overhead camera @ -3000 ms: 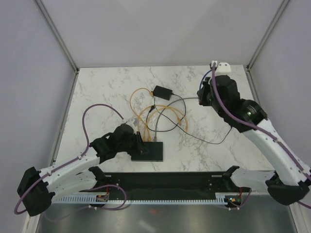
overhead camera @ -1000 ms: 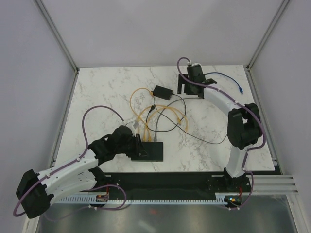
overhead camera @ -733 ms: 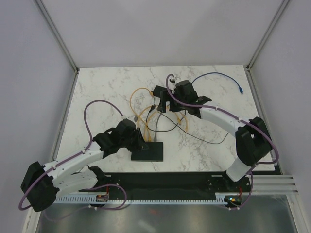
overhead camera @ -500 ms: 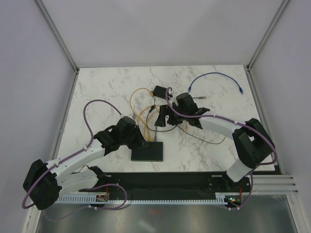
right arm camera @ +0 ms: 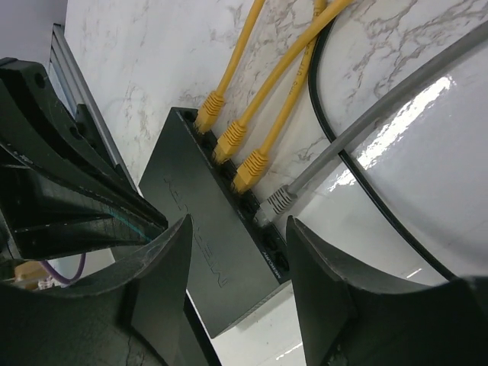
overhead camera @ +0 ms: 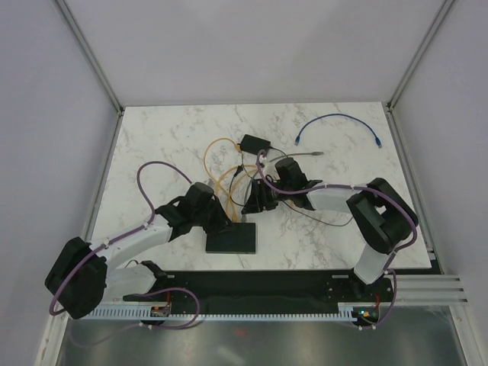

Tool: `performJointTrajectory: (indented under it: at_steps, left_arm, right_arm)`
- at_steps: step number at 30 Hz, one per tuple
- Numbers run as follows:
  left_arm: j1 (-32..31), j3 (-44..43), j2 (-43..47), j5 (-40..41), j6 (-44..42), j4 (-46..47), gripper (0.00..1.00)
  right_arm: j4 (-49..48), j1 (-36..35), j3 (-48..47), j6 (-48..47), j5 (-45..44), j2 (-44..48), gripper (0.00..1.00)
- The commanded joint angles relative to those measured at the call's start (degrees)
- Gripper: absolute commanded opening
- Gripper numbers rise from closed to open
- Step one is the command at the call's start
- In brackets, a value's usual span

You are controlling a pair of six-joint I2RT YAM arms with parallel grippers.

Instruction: Pull the plug from the switch port

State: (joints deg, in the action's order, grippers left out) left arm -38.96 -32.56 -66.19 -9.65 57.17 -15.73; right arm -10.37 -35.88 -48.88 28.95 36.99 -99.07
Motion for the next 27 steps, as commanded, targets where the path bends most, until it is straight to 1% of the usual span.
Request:
performJointTrajectory:
  at_steps: [1,2,4,6,12,14,15,27]
  left_arm:
    - [0.38,-0.23,-1.39,-1.34,-0.48,3.24,0.17]
    - [0.29,-0.31,-2.18,-1.34,-0.65,3.25,0.17]
    - [0.29,-0.14,-2.88,-1.16,-1.18,3.33,0.17]
    - [0.29,0.12,-3.67,-0.98,-1.53,3.25,0.17]
    - [0.38,0.12,-6.05,-0.89,-1.8,4.03,0.17]
    - [0.29,0.3,-6.67,-1.86,-1.71,4.47,0.17]
    - [0.38,0.47,-6.75,-1.86,-1.71,4.65,0.17]
    - [0.38,1.44,-6.67,-2.74,-1.62,5.71,0.17]
  right_arm:
    - [-5.1,0.02,0.46,0.67,4.84,-1.74,0.59]
    - [-5.01,0.11,0.37,0.58,4.93,-2.0,0.59]
    - [-4.84,0.02,0.28,0.49,5.19,-2.62,0.54]
    - [-4.05,0.02,-0.07,-0.12,5.37,-3.06,0.5]
    - [-2.72,0.02,-1.04,-0.74,4.58,-5.34,0.5]
    - [-3.16,0.02,-0.95,-0.39,4.76,-5.96,0.47]
    - [-3.16,0.02,-0.95,-0.39,4.49,-6.48,0.42]
    - [-5.01,0.02,-1.57,0.67,5.63,-10.26,0.43]
